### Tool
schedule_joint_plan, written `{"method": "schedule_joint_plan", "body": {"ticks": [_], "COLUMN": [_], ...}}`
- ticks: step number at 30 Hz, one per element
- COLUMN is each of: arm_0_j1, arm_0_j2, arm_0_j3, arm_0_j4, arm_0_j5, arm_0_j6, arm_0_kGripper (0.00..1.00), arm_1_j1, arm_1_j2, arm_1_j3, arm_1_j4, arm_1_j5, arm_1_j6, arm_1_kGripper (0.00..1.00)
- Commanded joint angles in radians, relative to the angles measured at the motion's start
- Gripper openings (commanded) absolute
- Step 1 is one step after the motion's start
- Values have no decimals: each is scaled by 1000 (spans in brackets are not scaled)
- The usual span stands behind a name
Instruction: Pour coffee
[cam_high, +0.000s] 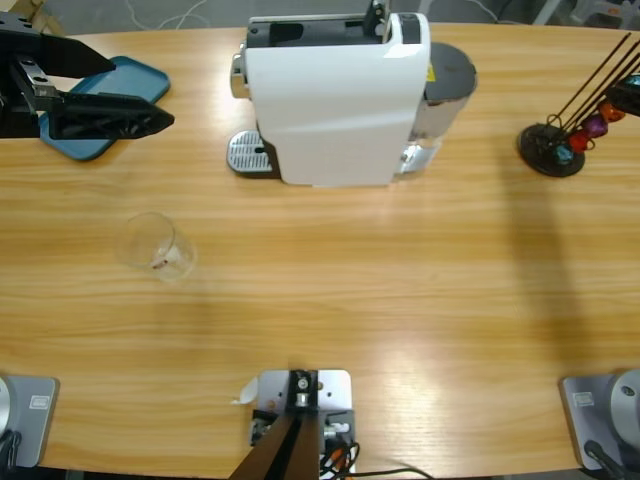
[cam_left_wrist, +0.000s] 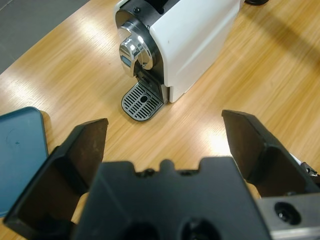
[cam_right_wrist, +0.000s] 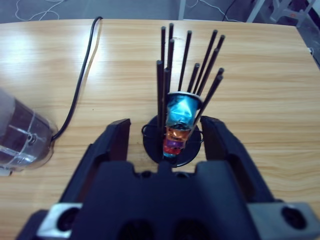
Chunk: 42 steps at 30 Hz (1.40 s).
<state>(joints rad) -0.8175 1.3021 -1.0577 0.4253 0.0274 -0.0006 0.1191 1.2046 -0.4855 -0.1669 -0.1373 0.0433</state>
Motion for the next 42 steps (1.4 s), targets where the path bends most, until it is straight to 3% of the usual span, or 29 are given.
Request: {"method": "schedule_joint_plan", "body": {"ticks": [1, 5, 7, 21, 23, 25, 26, 28, 42], "arm_0_j1": [-12, -12, -12, -12, -12, -12, -12, -12, -13], "arm_0_j2": [0, 2, 2, 17, 17, 17, 17, 17, 12], "arm_0_j3": [35, 35, 35, 39, 43, 47, 47, 47, 58], "arm_0_j4": [15, 14, 15, 14, 13, 13, 13, 13, 13], "arm_0_j5": [5, 5, 5, 0, 0, 0, 0, 0, -1], "arm_0_j6": [-16, -16, -16, -18, -18, -18, -19, -19, -24], "arm_0_kGripper": [1000, 1000, 1000, 1000, 1000, 1000, 1000, 1000, 1000], "arm_1_j1": [-36, -36, -44, -75, -78, -78, -78, -78, -78], "arm_1_j2": [51, 62, 66, 102, 105, 107, 107, 107, 82], "arm_1_j3": [39, 39, 42, 44, 45, 47, 47, 51, 50], "arm_1_j4": [-25, -28, -38, -86, -91, -92, -94, -102, -114], "arm_1_j5": [21, 22, 26, 39, 41, 43, 43, 43, 31], "arm_1_j6": [-6, -8, -11, -11, -11, -11, -14, -17, -13], "arm_1_kGripper": [499, 498, 376, 365, 224, 191, 80, 0, 0]}}
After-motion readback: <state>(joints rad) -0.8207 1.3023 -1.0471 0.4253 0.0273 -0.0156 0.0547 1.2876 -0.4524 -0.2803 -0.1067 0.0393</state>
